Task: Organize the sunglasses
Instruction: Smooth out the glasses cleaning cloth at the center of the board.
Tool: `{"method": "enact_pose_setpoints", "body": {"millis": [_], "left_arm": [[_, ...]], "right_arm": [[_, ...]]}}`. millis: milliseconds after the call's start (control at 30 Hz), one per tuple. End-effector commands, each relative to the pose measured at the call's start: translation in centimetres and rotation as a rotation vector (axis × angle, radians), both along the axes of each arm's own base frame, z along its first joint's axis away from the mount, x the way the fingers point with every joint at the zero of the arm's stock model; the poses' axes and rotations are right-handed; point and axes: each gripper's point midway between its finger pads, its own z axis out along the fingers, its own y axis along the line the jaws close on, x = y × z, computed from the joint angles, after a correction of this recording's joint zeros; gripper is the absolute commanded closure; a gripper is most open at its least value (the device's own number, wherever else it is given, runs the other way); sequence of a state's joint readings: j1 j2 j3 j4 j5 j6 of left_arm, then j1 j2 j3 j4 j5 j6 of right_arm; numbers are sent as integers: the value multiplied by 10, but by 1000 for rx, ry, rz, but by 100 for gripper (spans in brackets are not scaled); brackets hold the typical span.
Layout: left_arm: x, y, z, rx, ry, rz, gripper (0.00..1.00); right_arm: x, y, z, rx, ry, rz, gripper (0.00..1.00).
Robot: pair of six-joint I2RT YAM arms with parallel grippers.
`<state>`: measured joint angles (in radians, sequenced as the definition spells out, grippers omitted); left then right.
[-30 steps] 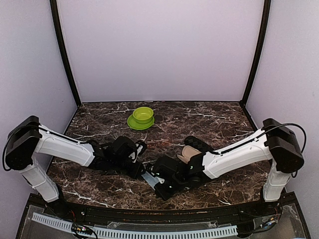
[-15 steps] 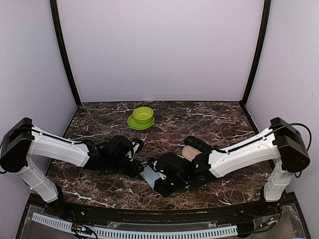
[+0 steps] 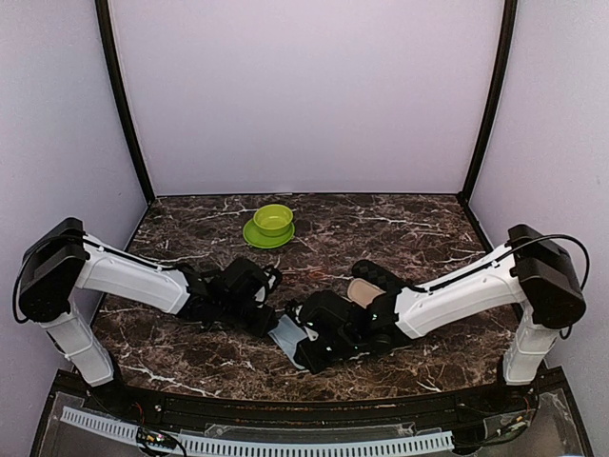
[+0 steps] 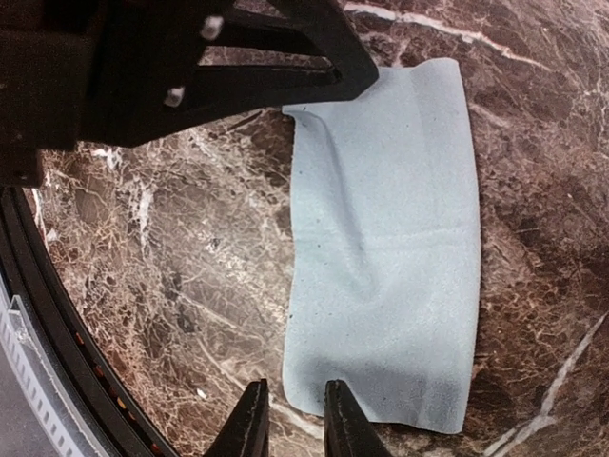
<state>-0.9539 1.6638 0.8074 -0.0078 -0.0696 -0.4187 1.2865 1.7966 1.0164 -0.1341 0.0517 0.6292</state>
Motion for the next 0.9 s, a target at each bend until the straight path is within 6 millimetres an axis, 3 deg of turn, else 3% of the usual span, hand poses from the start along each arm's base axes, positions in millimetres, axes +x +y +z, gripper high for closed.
{"method": "enact_pose_setpoints", "body": {"millis": [0, 400, 667, 867], "left_arm": [[-5, 8, -2, 32, 0, -7, 75], [-11, 34, -23, 148, 0, -4, 75], [-4, 50, -13, 204, -60, 34, 75], [2, 49, -5, 205, -86, 48, 75]], "right_arm": [[0, -3, -14, -4, 22, -5, 79], [-9, -18, -27, -54, 57, 14, 82], [-12, -30, -33, -111, 58, 24, 86], [-11, -31, -29, -113, 47, 36, 88]]}}
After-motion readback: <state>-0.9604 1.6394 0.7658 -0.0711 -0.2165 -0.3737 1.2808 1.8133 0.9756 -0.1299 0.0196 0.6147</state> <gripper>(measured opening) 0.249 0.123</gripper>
